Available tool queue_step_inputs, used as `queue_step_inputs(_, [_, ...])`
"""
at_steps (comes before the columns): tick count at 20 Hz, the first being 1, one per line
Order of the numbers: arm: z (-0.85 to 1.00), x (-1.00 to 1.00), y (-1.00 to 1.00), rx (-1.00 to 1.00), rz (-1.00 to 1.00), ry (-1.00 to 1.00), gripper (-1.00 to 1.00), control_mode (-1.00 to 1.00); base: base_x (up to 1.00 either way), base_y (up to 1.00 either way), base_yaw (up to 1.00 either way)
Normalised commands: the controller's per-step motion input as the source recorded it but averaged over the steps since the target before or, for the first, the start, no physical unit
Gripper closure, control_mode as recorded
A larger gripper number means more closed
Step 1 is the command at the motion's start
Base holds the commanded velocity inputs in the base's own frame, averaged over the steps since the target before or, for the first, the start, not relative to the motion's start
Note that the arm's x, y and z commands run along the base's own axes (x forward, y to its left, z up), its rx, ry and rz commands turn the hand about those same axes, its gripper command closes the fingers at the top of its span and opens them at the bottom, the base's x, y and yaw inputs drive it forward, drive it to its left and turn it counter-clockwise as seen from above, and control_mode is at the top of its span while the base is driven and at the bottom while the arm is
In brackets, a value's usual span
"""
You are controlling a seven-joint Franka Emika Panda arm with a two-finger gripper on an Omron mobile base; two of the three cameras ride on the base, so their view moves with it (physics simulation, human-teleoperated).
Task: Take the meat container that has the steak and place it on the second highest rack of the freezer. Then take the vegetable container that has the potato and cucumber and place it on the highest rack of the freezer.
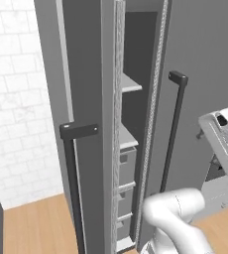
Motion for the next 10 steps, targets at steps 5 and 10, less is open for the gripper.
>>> queue_step_inputs(5, [0.00,0.00,0.00,0.00,0.00,0.00,-1.00,1.00,-0.12,-0.51,-0.18])
queue_step_inputs(10, [0.00,0.00,0.00,0.00,0.00,0.00,-1.00,1.00,0.00,-0.95,-0.18])
